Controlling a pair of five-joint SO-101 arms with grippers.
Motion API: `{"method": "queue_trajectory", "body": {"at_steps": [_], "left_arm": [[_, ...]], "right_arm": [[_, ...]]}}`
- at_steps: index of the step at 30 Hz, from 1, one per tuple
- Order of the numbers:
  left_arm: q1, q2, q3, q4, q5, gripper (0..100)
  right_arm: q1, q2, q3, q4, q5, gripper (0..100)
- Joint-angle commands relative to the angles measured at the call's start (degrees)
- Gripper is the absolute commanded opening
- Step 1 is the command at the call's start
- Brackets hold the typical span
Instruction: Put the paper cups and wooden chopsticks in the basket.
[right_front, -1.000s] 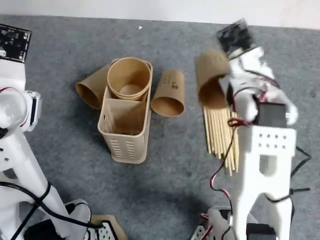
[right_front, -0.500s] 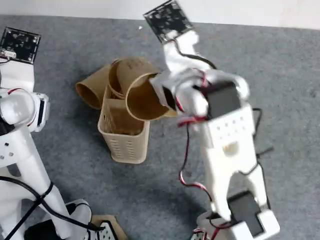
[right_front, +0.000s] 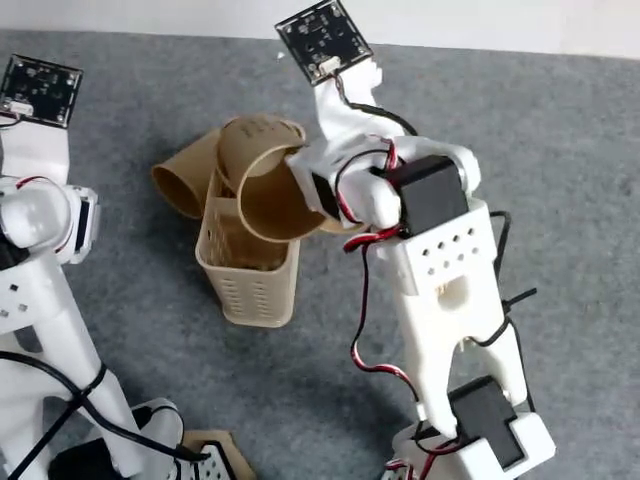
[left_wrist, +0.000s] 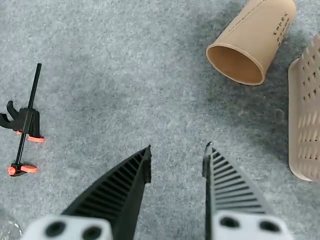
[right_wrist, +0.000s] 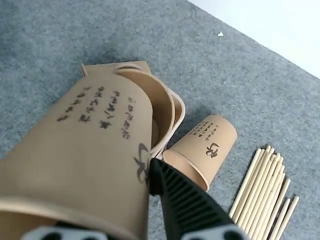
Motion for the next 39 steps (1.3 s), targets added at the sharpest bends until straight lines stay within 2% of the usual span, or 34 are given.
{"method": "queue_trajectory", "body": {"at_steps": [1,5,8,13,16,20,26,30,33,37,39], "left_arm": [[0.6,-1.1,-0.2,-0.9,0.4,19],[0.6,-1.2,-0.2,-0.9,0.4,19],[0.6,-1.2,-0.2,-0.8,0.4,19],[0.6,-1.2,0.5,-0.9,0.4,19],[0.6,-1.2,2.3,-1.0,0.4,19],[0.6,-1.3,5.1,-5.4,0.4,19],[0.6,-0.8,7.7,-10.6,2.0,19],[0.6,-0.8,7.9,-10.8,2.7,19],[-1.5,-0.7,8.0,-13.2,2.6,19],[-5.1,2.4,11.3,-24.7,2.5,20],[-5.8,6.5,14.5,-30.4,-1.8,20]], "right_arm": [[-0.5,-0.3,-1.6,-0.5,-0.5,3.0],[-0.3,0.3,-1.5,-2.9,-0.5,14.3],[-0.3,3.8,-1.7,-2.6,-0.5,19.2],[-0.5,9.4,-4.2,-4.4,-0.5,19.9],[-0.6,9.7,-10.5,-5.3,-0.6,19.9],[-0.6,10.1,-21.3,-5.2,-0.6,19.9],[-1.5,15.1,-21.5,-8.8,-0.5,19.9],[-3.6,19.9,-21.3,-9.5,-0.5,19.9],[-2.8,21.3,-21.7,-3.8,-0.5,19.9],[3.3,17.9,-22.2,10.6,0.1,19.9],[7.4,13.8,-22.6,12.1,2.7,19.9]]}}
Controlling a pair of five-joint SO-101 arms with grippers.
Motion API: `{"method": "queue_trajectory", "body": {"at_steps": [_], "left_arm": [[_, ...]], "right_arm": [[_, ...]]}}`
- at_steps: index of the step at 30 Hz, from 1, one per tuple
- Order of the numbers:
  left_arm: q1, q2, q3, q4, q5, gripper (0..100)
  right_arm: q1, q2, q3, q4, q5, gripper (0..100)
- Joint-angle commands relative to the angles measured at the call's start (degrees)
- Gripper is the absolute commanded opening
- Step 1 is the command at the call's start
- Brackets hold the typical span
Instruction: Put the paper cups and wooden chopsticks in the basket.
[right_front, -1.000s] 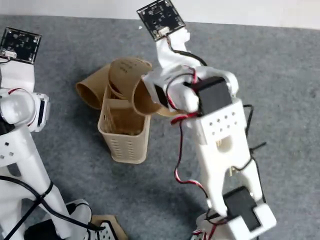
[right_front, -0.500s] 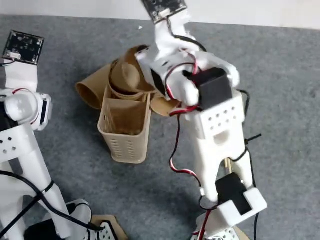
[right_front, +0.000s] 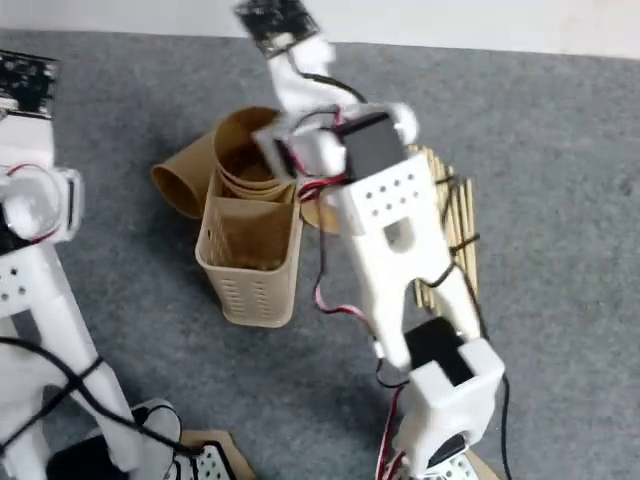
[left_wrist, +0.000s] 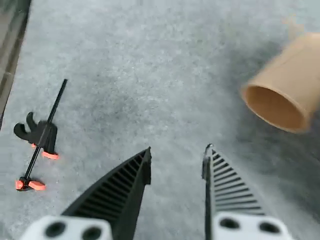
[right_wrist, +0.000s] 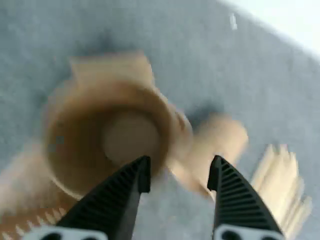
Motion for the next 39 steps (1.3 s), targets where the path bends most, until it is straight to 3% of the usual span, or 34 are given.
{"method": "queue_trajectory", "body": {"at_steps": [1,5,9,15,20,25,31,39], "left_arm": [[-2.1,7.3,5.4,-12.9,-6.7,21],[-3.0,12.9,13.0,-22.3,-13.5,23],[-0.7,11.9,25.4,-37.9,-16.9,24],[6.7,11.6,31.8,-47.9,-14.6,24],[12.0,16.3,31.3,-55.8,-11.2,26],[15.5,24.2,27.5,-60.7,-11.0,26],[15.7,37.8,15.4,-63.8,-10.9,25],[16.5,48.6,6.4,-63.5,-11.0,1]], "right_arm": [[8.0,-9.4,-2.4,4.0,2.5,19.9],[11.5,-22.4,0.0,4.1,4.5,19.9],[10.9,-32.9,16.0,2.6,5.7,19.9],[10.7,-44.2,42.9,-10.0,5.7,19.9],[16.2,-56.4,66.9,-24.7,5.9,19.9],[18.4,-71.0,90.8,-36.7,9.2,19.9],[18.4,-85.5,106.9,-38.0,9.3,19.9],[18.2,-96.6,112.6,-37.8,9.3,19.9]]}}
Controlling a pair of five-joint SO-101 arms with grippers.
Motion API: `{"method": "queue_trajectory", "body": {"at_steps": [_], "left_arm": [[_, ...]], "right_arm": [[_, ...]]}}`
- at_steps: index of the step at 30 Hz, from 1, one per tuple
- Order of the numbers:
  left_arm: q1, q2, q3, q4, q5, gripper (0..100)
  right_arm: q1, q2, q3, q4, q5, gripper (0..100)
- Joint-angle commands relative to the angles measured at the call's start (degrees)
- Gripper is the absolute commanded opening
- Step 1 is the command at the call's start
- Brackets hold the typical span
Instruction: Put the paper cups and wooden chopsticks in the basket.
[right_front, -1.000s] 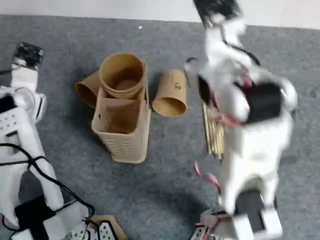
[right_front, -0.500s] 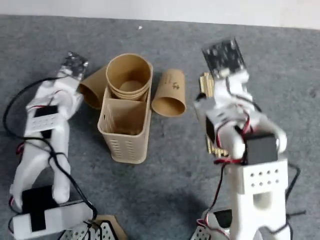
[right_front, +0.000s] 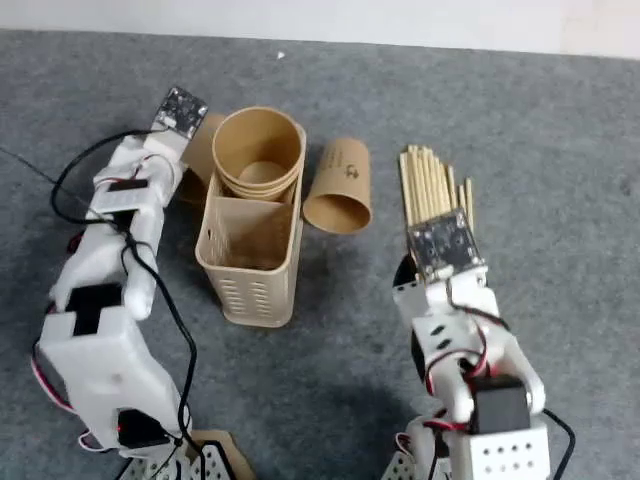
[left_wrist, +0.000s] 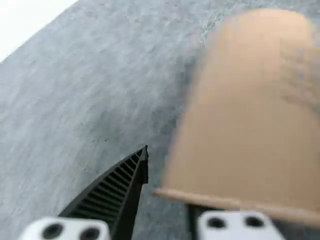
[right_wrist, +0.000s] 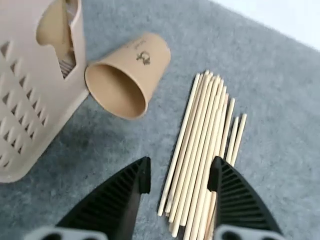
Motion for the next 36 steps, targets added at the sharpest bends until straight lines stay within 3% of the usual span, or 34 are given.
{"method": "queue_trajectory", "body": {"at_steps": [1,4,8,17,22,26,32,36], "left_arm": [[0.8,1.1,-4.1,-0.6,0.5,0],[-0.5,0.2,-4.7,1.9,0.6,0],[-4.2,-6.5,-8.2,13.1,3.3,0],[-8.3,-28.2,-35.8,63.5,4.7,0],[-2.9,-34.9,-61.0,87.6,4.7,0],[3.3,-40.8,-63.9,89.8,5.0,0],[14.0,-47.5,-49.8,89.7,5.0,0],[17.5,-47.8,-43.8,89.3,5.0,0]], "right_arm": [[0.4,-3.6,1.4,-0.7,0.6,19.9],[0.4,-4.7,4.4,-0.7,0.5,19.9],[0.4,-4.9,9.1,-1.0,0.3,19.9],[0.3,-4.9,13.8,-1.1,0.2,19.9],[0.1,-4.9,17.9,-3.3,0.1,19.9],[0.1,-4.9,21.0,-6.0,0.1,19.9],[0.1,-4.9,21.5,-6.3,0.1,19.9],[0.1,-4.9,21.5,-6.3,0.1,19.9]]}}
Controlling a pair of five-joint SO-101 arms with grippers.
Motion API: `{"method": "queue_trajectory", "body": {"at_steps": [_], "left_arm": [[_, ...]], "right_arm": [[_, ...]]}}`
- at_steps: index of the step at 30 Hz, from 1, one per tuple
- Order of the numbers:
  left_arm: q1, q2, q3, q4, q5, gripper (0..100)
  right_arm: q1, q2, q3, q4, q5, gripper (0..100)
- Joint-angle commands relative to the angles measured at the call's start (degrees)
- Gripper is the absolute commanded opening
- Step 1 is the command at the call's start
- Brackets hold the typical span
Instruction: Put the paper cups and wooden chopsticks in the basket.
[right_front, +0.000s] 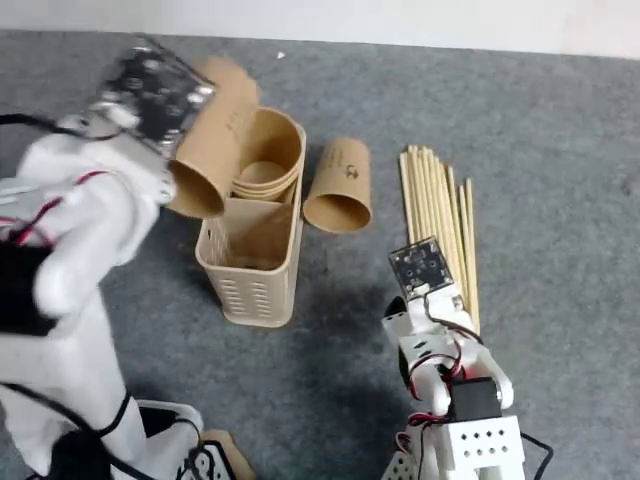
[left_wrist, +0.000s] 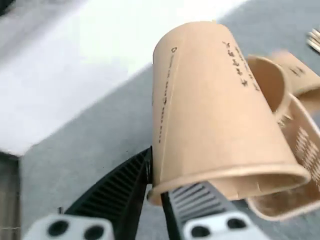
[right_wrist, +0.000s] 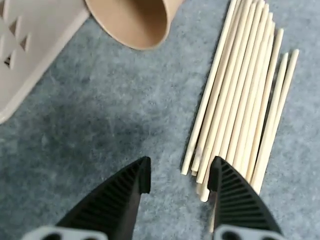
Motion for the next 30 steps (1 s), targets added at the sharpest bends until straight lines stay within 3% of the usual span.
{"method": "queue_trajectory", "body": {"at_steps": [1,6,13,20,30], "left_arm": [[4.0,-0.8,4.9,-0.1,0.7,1],[3.8,3.9,3.6,-0.2,0.7,2],[3.8,8.9,-3.2,-0.2,5.5,18],[3.8,13.4,-11.0,-3.9,6.5,18],[4.1,27.3,-11.2,-14.2,8.9,18]], "right_arm": [[0.0,-0.6,-0.2,-0.8,0.1,19.9],[0.0,-0.6,-0.2,-0.8,0.1,19.9],[0.0,-0.6,-0.2,-0.8,0.1,19.9],[0.0,-0.6,-0.2,-0.8,0.1,19.9],[0.0,-0.6,-0.1,-0.8,0.1,19.9]]}}
